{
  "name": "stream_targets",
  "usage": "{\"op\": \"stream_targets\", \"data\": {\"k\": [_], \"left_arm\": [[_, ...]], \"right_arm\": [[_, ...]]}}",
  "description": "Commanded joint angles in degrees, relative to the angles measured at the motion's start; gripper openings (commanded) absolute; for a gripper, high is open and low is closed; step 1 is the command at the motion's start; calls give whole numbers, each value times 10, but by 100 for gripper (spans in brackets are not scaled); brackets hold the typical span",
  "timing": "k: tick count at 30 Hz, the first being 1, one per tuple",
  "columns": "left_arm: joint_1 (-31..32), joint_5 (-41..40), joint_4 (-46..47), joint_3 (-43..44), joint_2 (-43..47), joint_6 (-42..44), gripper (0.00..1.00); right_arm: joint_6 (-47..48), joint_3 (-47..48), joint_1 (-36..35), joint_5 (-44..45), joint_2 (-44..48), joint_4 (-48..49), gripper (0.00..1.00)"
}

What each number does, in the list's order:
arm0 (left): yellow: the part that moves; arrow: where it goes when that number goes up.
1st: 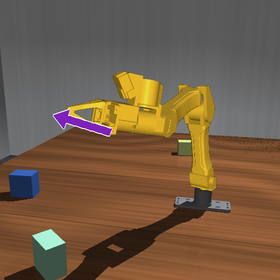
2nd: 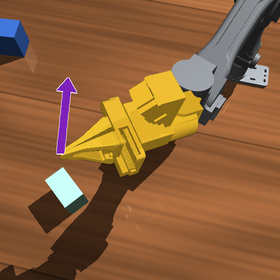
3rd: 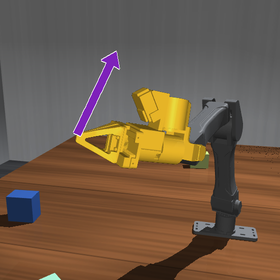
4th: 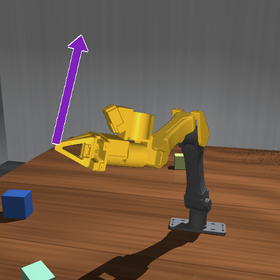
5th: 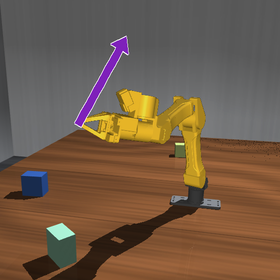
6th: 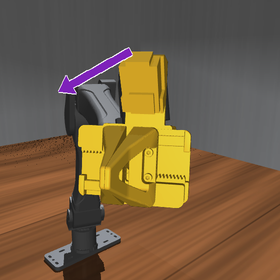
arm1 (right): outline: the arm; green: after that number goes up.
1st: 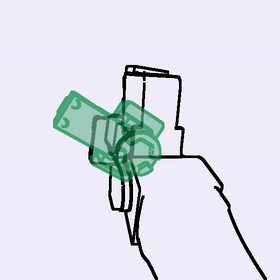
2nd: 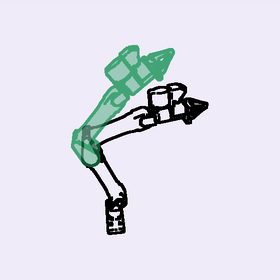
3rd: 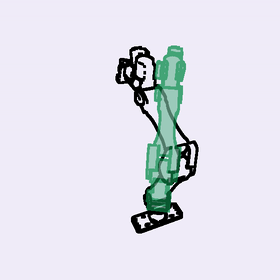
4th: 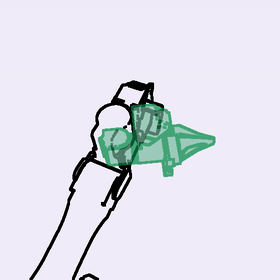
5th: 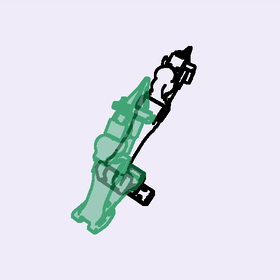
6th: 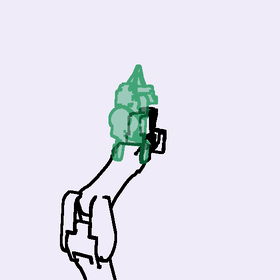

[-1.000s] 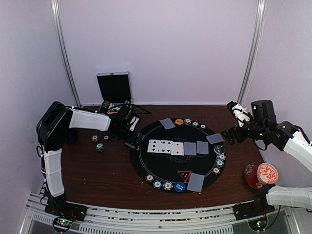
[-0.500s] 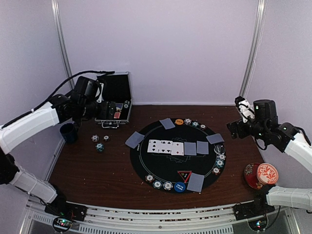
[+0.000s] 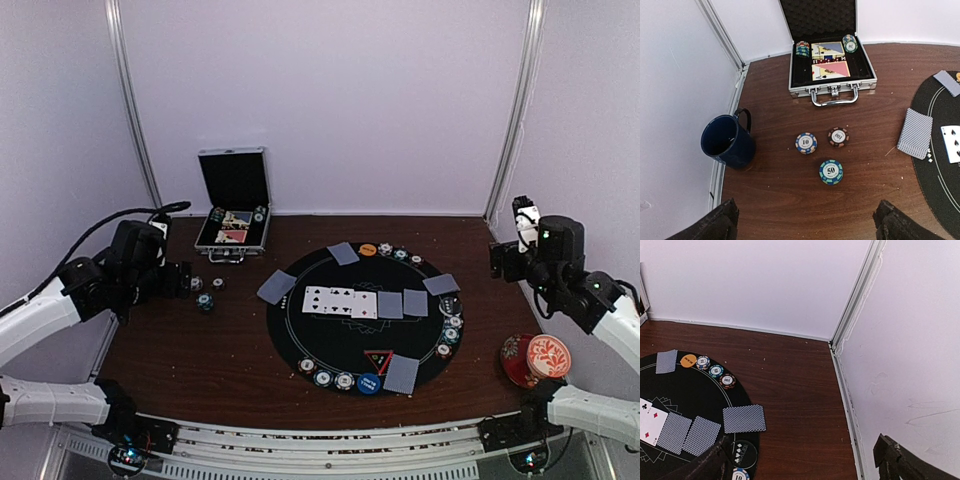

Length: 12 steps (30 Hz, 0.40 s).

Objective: Distribute texas hold em gaming equipment
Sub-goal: Reset both arms

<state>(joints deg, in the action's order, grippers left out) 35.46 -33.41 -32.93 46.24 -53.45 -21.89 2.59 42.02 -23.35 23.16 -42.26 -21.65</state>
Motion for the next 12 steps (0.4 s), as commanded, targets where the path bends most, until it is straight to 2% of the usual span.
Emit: {"op": "stream_targets", "data": {"k": [1,12], "left_arm": [[0,25,76,-31,50,24,98],[0,23,71,-26,45,22,98]], "right_arm": [[1,-21,-1,21,32,31,100],[-1,-27,-2,22,47,38,100]]}}
